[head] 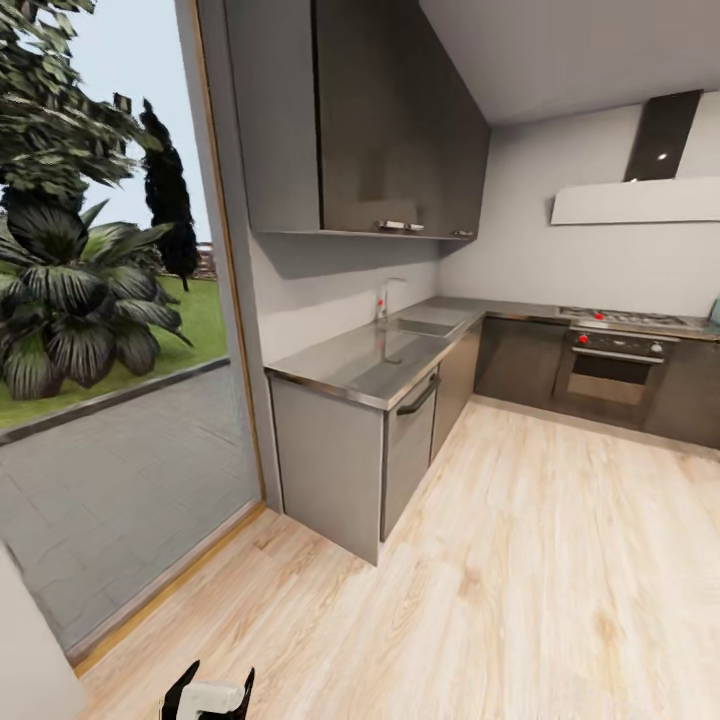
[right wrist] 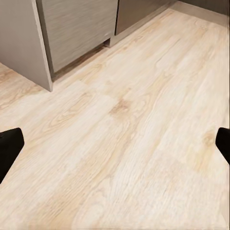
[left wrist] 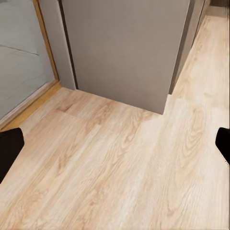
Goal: Put the three can of soda from the living room inside the tash can in the kitchen.
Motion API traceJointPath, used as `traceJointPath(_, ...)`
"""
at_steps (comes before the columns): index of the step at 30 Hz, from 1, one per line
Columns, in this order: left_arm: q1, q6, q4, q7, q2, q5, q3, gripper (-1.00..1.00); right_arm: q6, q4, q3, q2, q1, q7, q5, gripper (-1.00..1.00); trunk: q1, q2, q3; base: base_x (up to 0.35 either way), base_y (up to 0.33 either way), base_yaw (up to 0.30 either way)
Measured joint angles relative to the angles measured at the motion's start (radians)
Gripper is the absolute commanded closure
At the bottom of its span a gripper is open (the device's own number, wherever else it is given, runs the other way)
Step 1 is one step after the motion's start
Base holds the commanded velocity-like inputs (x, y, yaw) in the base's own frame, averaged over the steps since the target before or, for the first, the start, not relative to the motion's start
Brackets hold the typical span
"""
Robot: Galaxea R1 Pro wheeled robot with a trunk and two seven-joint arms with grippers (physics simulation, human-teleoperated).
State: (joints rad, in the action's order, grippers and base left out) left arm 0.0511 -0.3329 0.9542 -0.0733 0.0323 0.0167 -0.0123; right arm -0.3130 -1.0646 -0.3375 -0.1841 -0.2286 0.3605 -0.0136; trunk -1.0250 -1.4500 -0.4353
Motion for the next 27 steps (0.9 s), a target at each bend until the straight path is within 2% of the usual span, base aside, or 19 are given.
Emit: traceJointPath(27, 0.0, 0.0, -0.012, 0.0, 0.0, -0.003, 0.0, -1.0, -0.001, 0.0, -0.001, 0.0, 0.0, 0.0, 0.0, -1.0, 0.0, 0.0, 0.0, 0.0, 0.0, -0.253)
